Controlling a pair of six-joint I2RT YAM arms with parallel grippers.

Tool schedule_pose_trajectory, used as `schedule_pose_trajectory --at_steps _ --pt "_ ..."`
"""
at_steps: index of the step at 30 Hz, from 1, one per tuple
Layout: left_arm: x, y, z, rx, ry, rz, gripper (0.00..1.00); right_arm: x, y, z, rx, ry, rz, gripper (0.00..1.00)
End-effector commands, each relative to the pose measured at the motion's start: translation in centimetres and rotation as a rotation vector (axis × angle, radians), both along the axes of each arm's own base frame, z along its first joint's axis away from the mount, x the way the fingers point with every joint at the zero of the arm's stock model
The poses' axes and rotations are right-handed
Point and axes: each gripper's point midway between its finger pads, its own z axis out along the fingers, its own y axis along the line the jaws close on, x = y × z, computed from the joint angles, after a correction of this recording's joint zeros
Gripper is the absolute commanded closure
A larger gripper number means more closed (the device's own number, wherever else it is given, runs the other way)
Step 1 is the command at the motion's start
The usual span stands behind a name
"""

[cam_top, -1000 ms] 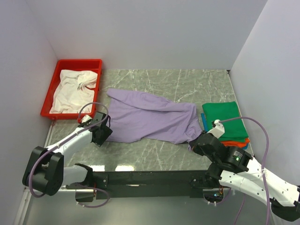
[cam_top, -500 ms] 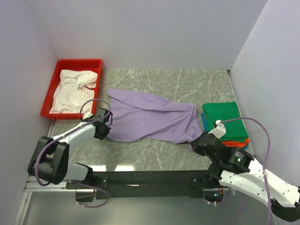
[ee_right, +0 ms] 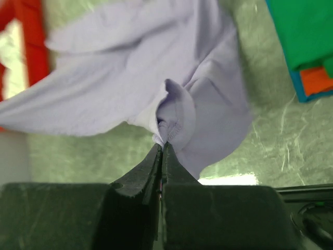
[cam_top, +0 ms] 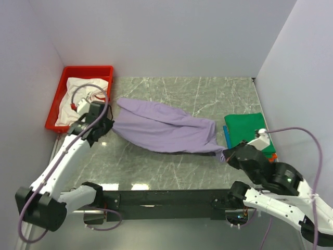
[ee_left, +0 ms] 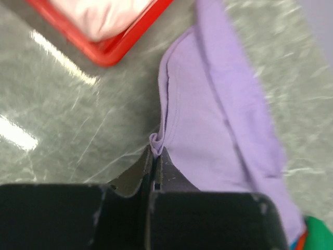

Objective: Fold and stack the t-shirts
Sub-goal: Flatten the tshirt out

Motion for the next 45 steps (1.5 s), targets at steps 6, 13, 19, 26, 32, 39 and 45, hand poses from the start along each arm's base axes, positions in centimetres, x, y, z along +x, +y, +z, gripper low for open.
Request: schedule_pose_trajectory --at_steps 6,13,19,26,32,39,45 --pt "-1.3 1.8 11.5 0.057 -0.189 -0.046 1.0 0.4 -3.8 12.1 0.05 -0.235 -0.074 1.0" --pt "-2.3 1.2 22.5 0.026 -0.426 -0.129 1.0 -0.1 -5.4 23.9 0.148 -0.473 -0.036 1.0" --pt "-1.4 0.1 27.6 0.003 -0.517 -0.174 1.0 -0.5 -7.3 32.4 0.175 -0.705 -0.045 1.0" --pt "2.9 -1.6 28.9 -0.013 -0.541 -0.205 1.0 4.4 -3.8 36.4 -0.075 -0.806 -0.088 1.0" --pt "9.3 -3.4 26.8 -0.02 -0.513 -0.228 1.0 11.1 3.5 35.6 -0.161 -0.788 0.061 1.0" --pt "20.6 -3.9 25.7 -0.04 -0.555 -0.279 1.0 22.1 3.2 36.0 -0.216 -0.815 0.044 1.0" --pt "27.9 -1.0 31.0 -0.158 -0.779 -0.319 1.0 27.8 -0.4 42.5 -0.227 -0.951 -0.095 1.0"
